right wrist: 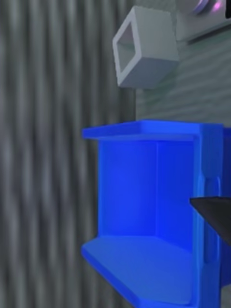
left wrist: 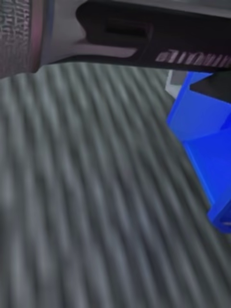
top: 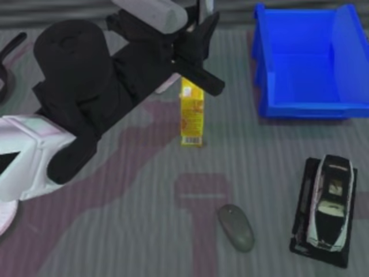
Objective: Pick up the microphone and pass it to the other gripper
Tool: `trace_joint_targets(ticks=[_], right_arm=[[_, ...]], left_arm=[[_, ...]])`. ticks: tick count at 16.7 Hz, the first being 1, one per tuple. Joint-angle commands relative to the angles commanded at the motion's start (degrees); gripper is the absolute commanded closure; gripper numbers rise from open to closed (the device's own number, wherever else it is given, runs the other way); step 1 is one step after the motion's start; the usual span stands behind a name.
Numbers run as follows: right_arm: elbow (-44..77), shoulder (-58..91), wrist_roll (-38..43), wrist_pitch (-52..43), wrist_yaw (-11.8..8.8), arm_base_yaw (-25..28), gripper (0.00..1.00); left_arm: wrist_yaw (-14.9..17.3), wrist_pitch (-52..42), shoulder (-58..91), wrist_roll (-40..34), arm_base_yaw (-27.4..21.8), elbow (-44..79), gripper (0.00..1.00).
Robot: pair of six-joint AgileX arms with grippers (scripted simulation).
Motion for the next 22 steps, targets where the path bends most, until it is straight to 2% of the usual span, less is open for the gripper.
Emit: trace_joint_targets(ticks=[2,5,17,22], right_arm=[[0.7,0.8,0.0,0.3,-0.1,0.7,0.0],[5.3,6.4,0.1,2.3,-0.3,5.0,0.0],[38.0,56.1,-0.4,16.5,0.4,33.4,0.0],[44.7,66.2,-0.4,19.4,0.3,39.5,0.0]], left_arm=[[0.0,0.0,0.0,0.0,0.0,0.0,1.0],[0.0,0.0,0.0,0.0,0.0,0.0,1.0],[0.0,0.0,0.0,0.0,0.0,0.0,1.0],[0.0,0.0,0.0,0.0,0.0,0.0,1.0]])
